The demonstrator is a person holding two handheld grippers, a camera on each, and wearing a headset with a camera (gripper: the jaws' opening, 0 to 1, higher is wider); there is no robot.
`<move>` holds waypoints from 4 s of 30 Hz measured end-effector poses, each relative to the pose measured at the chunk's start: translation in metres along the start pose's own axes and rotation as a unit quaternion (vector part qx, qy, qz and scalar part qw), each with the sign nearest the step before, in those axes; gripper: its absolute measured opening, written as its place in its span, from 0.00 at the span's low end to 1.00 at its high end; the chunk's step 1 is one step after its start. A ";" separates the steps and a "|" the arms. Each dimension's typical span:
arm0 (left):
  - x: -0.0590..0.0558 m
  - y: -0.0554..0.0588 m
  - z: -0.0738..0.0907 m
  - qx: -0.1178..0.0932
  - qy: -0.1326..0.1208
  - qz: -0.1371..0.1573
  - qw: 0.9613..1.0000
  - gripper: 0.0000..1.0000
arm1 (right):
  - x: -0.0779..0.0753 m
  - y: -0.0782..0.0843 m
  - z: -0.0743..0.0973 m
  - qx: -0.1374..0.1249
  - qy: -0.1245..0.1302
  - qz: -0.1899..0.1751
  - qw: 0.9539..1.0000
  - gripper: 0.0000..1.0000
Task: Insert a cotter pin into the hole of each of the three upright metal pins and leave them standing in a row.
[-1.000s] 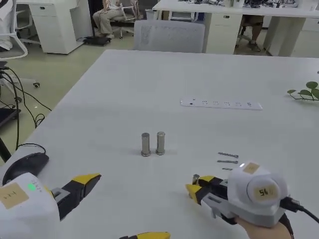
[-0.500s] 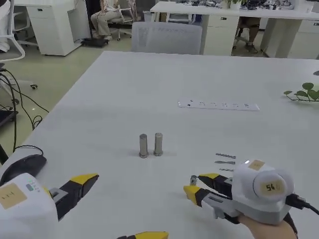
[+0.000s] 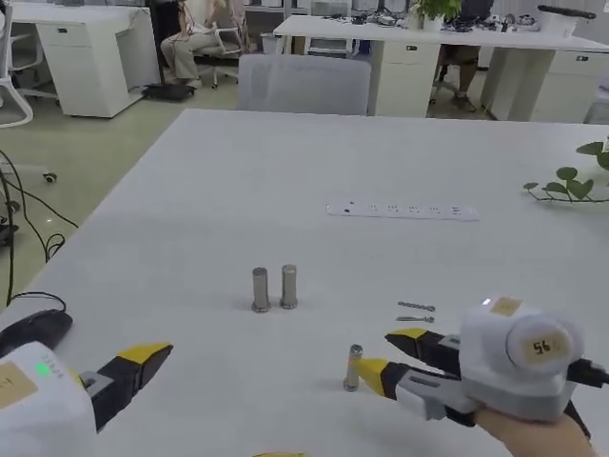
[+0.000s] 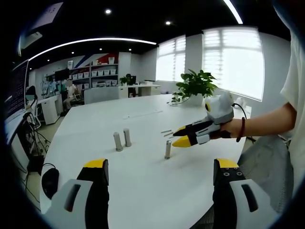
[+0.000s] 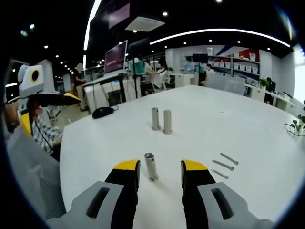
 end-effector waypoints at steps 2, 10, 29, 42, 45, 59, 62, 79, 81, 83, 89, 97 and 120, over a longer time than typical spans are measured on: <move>0.000 0.001 -0.001 0.002 0.000 0.001 1.000 0.91 | -0.003 -0.001 0.003 0.001 0.000 0.002 1.000 0.36; -0.001 0.002 -0.003 0.006 0.002 -0.004 1.000 0.91 | -0.024 -0.002 0.010 0.010 0.001 0.009 1.000 0.36; -0.002 0.004 -0.019 0.016 0.012 -0.015 1.000 0.88 | -0.077 0.015 0.002 0.092 -0.009 0.042 0.995 0.30; -0.001 0.007 -0.026 0.018 0.015 -0.020 1.000 0.86 | -0.096 0.018 -0.017 0.144 -0.040 0.089 0.985 0.21; 0.000 0.007 -0.026 0.017 0.016 -0.023 0.999 0.85 | -0.099 0.019 -0.022 0.154 -0.046 0.101 0.982 0.19; 0.006 0.009 -0.030 0.020 0.010 -0.020 1.000 0.83 | -0.108 0.022 -0.033 0.216 -0.085 0.165 0.959 0.14; 0.006 0.009 -0.030 0.022 0.009 -0.022 0.999 0.83 | -0.107 0.021 -0.036 0.226 -0.094 0.178 0.953 0.14; 0.010 0.010 -0.030 0.022 0.007 -0.019 1.000 0.82 | -0.107 0.018 -0.044 0.290 -0.158 0.249 0.910 0.10; 0.010 0.010 -0.030 0.021 0.008 -0.018 1.000 0.82 | -0.108 0.017 -0.046 0.298 -0.162 0.252 0.906 0.09; 0.010 0.010 -0.030 0.022 0.008 -0.019 1.000 0.82 | -0.109 0.016 -0.048 0.307 -0.166 0.257 0.901 0.09; 0.009 0.010 -0.030 0.022 0.009 -0.019 1.000 0.82 | -0.108 0.014 -0.052 0.333 -0.168 0.289 0.882 0.05; 0.009 0.011 -0.030 0.025 0.012 -0.018 0.999 0.82 | -0.107 0.013 -0.051 0.342 -0.167 0.312 0.871 0.05; 0.008 0.007 -0.038 0.030 0.029 -0.025 0.999 0.83 | -0.101 0.001 -0.047 0.324 -0.165 0.353 0.862 0.02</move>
Point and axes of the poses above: the centre of the closed fingertips' face, and the gripper's own axes: z roughly backward along the fingers, x roughly to its left, y roughly out of its underside, the point moved 6 cm from there along z, roughly backward along the fingers, and after that the axes turned 6 degrees about y, right-handed, at the moved point
